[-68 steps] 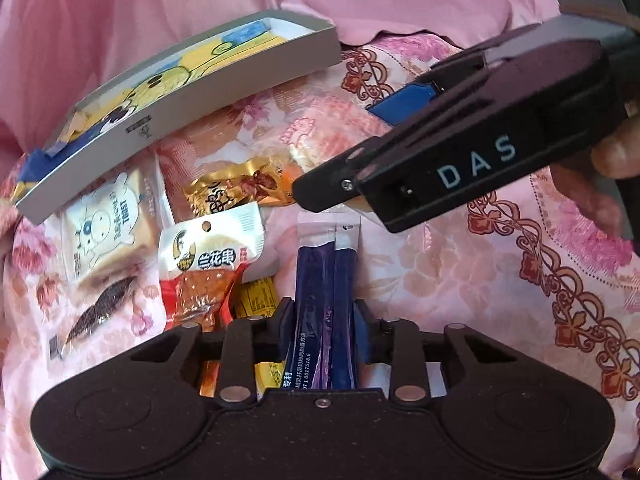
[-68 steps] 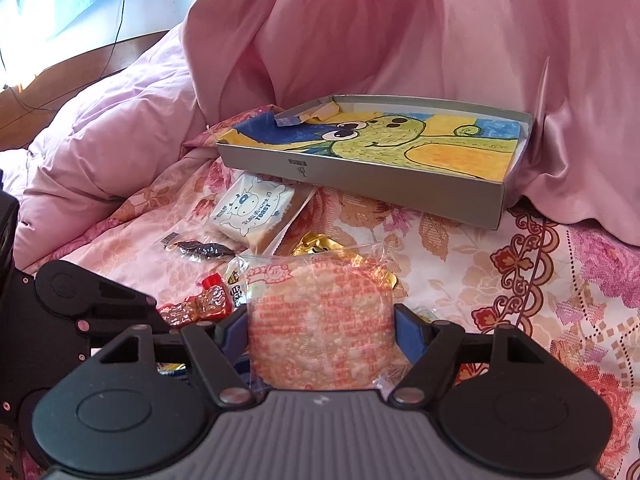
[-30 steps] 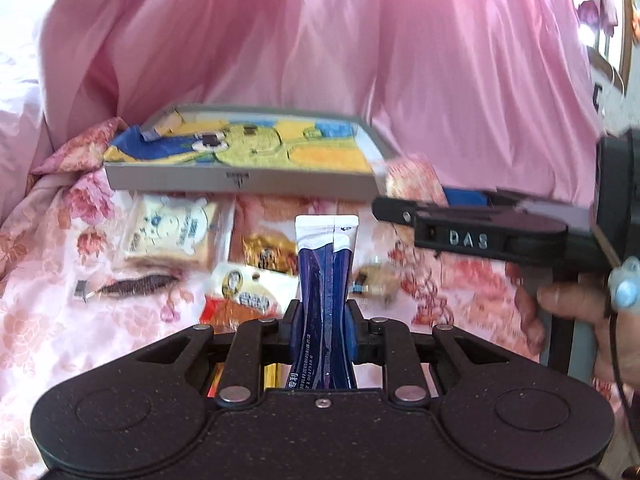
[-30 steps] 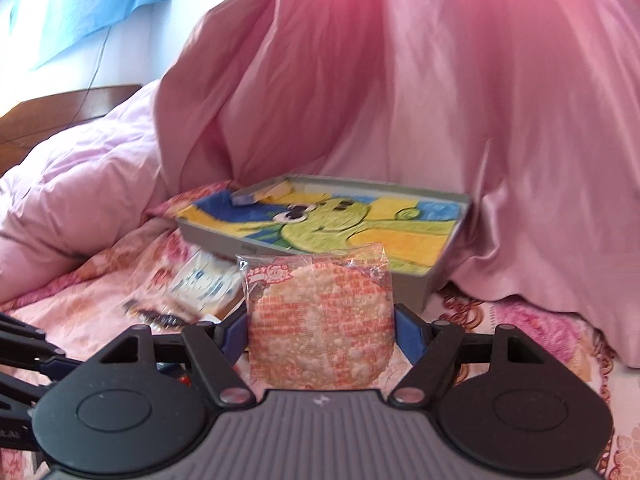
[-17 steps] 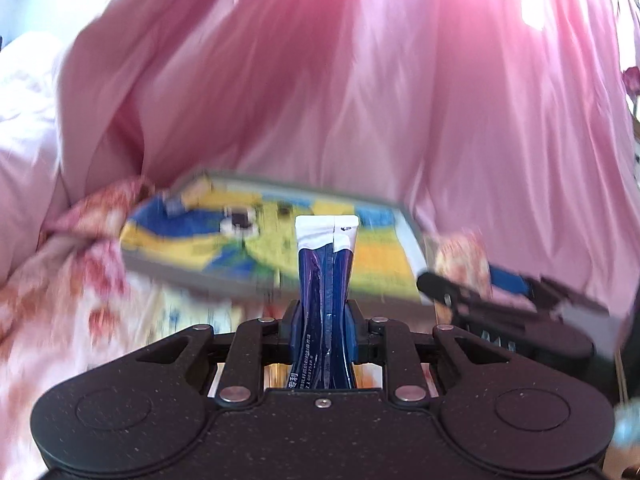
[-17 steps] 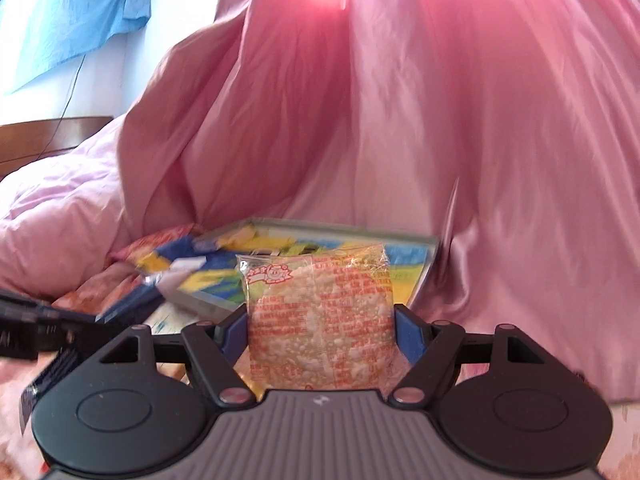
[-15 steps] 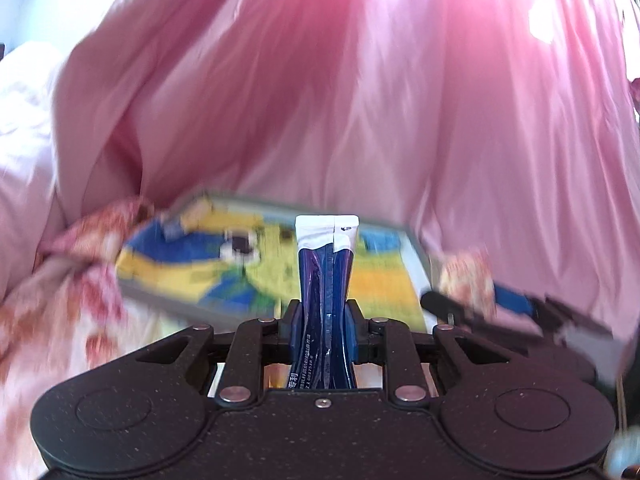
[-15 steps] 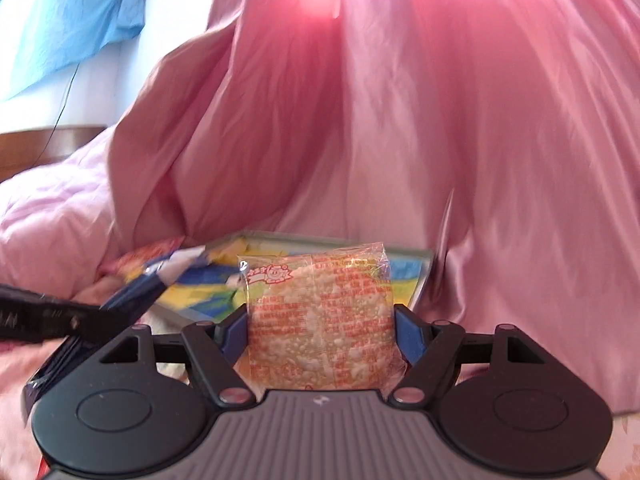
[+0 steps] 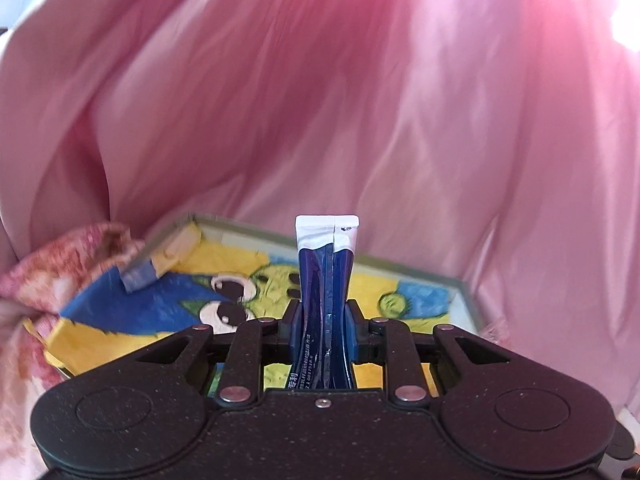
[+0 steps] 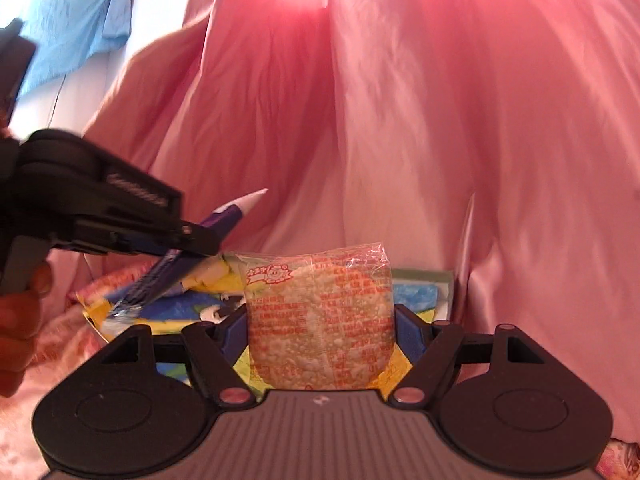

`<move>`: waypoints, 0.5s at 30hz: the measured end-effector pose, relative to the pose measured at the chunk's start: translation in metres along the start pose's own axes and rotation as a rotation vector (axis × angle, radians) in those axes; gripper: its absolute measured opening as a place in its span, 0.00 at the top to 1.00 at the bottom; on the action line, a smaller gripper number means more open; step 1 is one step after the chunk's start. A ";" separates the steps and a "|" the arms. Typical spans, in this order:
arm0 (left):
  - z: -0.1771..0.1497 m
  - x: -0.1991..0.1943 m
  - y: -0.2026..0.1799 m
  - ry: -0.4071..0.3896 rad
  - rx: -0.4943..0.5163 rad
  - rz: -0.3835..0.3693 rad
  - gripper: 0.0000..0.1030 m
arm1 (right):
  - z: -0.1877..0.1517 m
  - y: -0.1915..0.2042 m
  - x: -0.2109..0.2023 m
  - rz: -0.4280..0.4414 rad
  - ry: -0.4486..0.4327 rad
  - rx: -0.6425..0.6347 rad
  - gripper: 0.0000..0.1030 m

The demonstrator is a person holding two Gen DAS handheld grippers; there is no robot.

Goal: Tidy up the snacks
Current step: 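Carry blue stick pack in left tool while right tool carries cake pack into tray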

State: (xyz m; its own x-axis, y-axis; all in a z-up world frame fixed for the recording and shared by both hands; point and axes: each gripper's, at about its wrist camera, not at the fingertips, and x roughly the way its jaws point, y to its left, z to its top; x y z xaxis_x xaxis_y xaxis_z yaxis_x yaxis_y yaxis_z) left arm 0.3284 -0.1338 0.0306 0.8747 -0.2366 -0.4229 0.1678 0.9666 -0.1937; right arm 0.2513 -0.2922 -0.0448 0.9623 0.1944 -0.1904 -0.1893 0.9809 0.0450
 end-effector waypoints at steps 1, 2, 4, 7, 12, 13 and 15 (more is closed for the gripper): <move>-0.004 0.005 0.000 0.016 0.000 0.006 0.77 | -0.002 0.001 0.004 -0.004 0.012 -0.006 0.25; -0.007 0.010 0.002 0.028 0.000 0.012 0.77 | -0.003 0.001 0.008 -0.006 0.023 -0.010 0.25; -0.013 0.019 0.003 0.052 0.001 0.023 0.77 | -0.005 0.002 0.013 -0.012 0.043 -0.015 0.25; -0.020 0.028 0.006 0.081 -0.011 0.048 0.77 | -0.007 0.002 0.018 -0.014 0.068 -0.021 0.25; -0.026 0.034 0.008 0.091 -0.012 0.067 0.76 | -0.011 -0.001 0.024 -0.015 0.104 -0.012 0.25; -0.026 0.037 0.008 0.096 -0.011 0.071 0.76 | -0.011 -0.001 0.024 -0.014 0.107 -0.010 0.25; -0.027 0.038 0.006 0.102 -0.002 0.079 0.74 | -0.011 -0.002 0.027 -0.013 0.115 -0.007 0.25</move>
State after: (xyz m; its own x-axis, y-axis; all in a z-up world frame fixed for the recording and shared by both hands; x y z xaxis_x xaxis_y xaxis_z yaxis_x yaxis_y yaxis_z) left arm 0.3503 -0.1400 -0.0104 0.8344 -0.1682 -0.5249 0.0988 0.9825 -0.1577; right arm 0.2754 -0.2891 -0.0609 0.9360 0.1811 -0.3018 -0.1791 0.9832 0.0347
